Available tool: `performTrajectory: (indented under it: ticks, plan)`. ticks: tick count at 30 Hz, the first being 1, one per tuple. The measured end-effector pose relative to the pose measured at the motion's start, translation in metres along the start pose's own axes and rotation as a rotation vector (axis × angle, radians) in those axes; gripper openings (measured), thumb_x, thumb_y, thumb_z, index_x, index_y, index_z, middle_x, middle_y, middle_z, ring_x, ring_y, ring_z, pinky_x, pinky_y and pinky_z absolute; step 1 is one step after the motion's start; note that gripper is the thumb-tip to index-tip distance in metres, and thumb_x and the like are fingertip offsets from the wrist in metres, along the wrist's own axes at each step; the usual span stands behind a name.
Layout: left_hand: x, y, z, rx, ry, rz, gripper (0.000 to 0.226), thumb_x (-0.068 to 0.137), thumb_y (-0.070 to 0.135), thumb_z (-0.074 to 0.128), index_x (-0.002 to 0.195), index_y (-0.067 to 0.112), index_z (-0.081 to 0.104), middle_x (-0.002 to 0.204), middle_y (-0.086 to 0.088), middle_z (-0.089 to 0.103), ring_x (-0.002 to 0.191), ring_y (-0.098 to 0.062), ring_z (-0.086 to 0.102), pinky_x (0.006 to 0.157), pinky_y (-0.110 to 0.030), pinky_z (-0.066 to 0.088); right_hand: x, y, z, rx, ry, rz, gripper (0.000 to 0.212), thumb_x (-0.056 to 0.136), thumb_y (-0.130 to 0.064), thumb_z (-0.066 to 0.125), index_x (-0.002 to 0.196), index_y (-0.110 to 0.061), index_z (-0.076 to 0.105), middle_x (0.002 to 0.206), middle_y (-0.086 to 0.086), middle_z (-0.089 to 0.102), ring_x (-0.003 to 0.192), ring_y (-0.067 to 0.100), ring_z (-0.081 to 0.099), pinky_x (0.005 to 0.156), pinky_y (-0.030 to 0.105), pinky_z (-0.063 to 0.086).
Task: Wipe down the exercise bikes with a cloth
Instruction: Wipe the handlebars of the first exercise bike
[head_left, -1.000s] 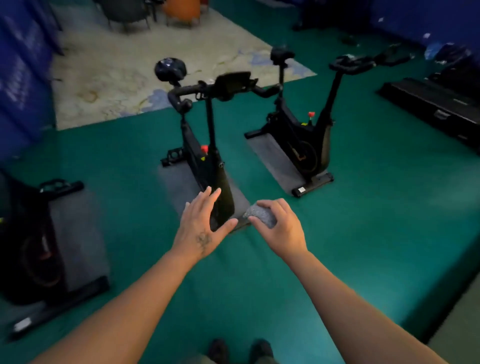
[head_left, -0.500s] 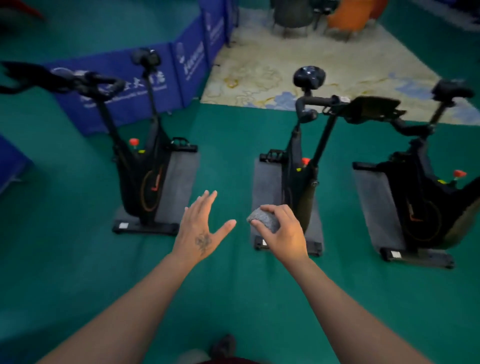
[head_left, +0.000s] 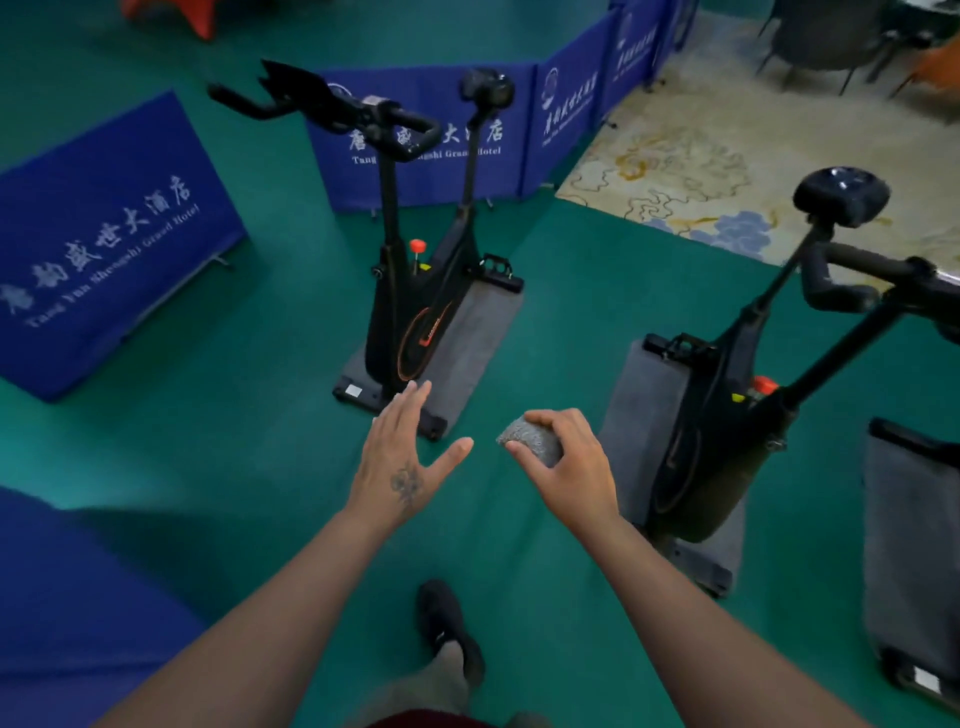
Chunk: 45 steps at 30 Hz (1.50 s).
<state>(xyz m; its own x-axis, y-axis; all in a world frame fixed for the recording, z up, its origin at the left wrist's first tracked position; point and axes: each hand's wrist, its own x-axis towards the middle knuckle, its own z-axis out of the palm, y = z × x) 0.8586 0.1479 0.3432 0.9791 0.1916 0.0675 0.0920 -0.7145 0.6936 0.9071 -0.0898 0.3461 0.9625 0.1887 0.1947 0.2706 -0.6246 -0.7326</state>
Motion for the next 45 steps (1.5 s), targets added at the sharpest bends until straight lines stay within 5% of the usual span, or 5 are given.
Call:
performTrajectory:
  ticks: [16, 36, 45]
  plan:
    - [0.194, -0.065, -0.065, -0.083, 0.035, -0.022, 0.109, 0.083, 0.094, 0.045, 0.169, 0.032, 0.022, 0.178, 0.006, 0.019, 0.164, -0.014, 0.015, 0.132, -0.051, 0.022, 0.196, -0.054, 0.083, -0.029, 0.022, -0.071, 0.038, 0.088, -0.044, 0.081, 0.119, -0.029, 0.066, 0.112, -0.013, 0.059, 0.102, 0.006, 0.061, 0.085, 0.034, 0.055]
    - [0.307, -0.181, -0.141, -0.046, 0.183, -0.228, 0.101, 0.088, 0.085, 0.054, 0.169, 0.030, 0.025, 0.177, 0.005, 0.022, 0.163, -0.014, 0.019, 0.132, -0.041, 0.022, 0.367, -0.114, 0.250, 0.099, -0.242, -0.274, 0.038, 0.087, -0.040, 0.083, 0.119, -0.026, 0.067, 0.112, -0.011, 0.061, 0.103, 0.007, 0.063, 0.087, 0.032, 0.055]
    - [0.364, -0.237, -0.199, -0.001, 0.289, -0.371, 0.104, 0.086, 0.091, 0.048, 0.168, 0.031, 0.025, 0.177, 0.006, 0.022, 0.163, -0.014, 0.019, 0.132, -0.047, 0.023, 0.467, -0.169, 0.340, 0.181, -0.392, -0.324, 0.038, 0.088, -0.042, 0.082, 0.120, -0.026, 0.067, 0.114, -0.013, 0.059, 0.106, 0.006, 0.062, 0.091, 0.035, 0.055]
